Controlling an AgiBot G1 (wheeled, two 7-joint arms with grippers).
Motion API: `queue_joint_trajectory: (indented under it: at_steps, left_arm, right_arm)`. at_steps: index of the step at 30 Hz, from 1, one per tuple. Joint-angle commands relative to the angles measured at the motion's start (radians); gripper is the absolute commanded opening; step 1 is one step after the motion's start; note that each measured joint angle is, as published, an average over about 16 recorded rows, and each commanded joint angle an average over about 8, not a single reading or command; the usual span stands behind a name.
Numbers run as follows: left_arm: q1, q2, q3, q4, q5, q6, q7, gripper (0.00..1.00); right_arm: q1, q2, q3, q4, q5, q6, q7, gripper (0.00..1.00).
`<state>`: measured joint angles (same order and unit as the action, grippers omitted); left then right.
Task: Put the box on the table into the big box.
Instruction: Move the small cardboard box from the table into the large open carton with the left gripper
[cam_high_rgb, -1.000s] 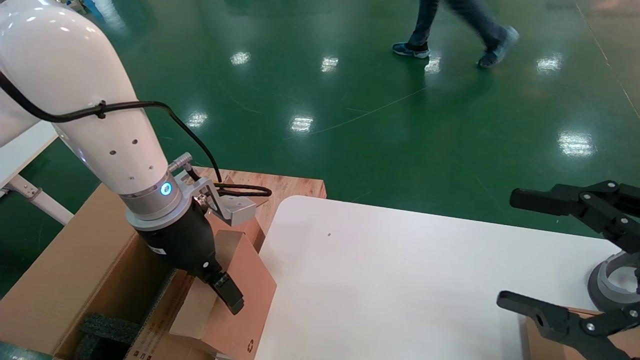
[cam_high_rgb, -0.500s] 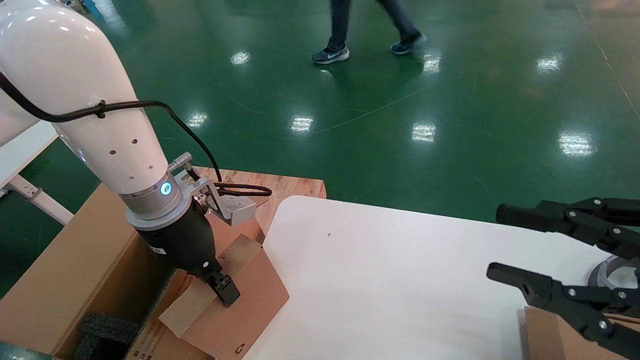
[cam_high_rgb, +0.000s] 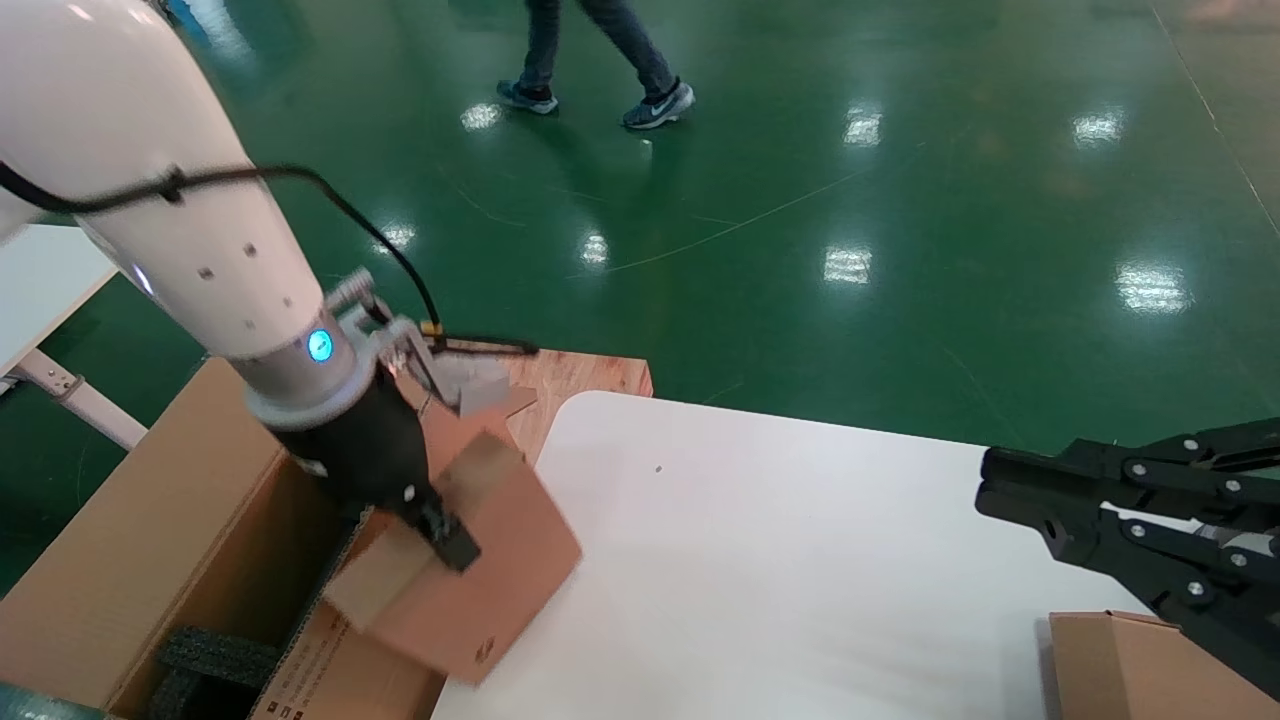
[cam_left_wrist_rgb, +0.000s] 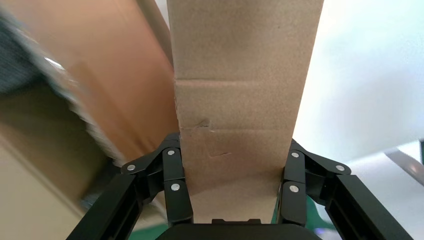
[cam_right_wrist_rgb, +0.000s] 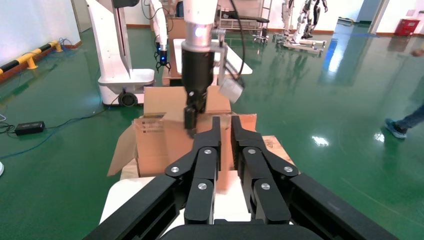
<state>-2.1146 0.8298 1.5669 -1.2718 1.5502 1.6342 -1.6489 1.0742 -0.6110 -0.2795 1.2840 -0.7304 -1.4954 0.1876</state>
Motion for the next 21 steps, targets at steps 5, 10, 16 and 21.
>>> queue_joint_trajectory:
  at_steps: [5, 10, 16, 21]
  left_arm:
    - [-0.058, -0.024, -0.058, -0.012, 0.051, -0.019, 0.039, 0.00]
    - [-0.116, -0.064, -0.129, -0.034, 0.099, -0.050, 0.077, 0.00]
    - [-0.174, -0.127, -0.227, -0.059, 0.144, -0.095, 0.121, 0.00]
    - [-0.202, -0.189, -0.294, -0.071, 0.166, -0.126, 0.148, 0.00]
  right_arm:
    - [0.000, 0.000, 0.000, 0.000, 0.000, 0.000, 0.000, 1.00]
    - [0.000, 0.000, 0.000, 0.000, 0.000, 0.000, 0.000, 1.00]
    - [0.000, 0.000, 0.000, 0.000, 0.000, 0.000, 0.000, 1.00]
    - [0.000, 0.000, 0.000, 0.000, 0.000, 0.000, 0.000, 1.00]
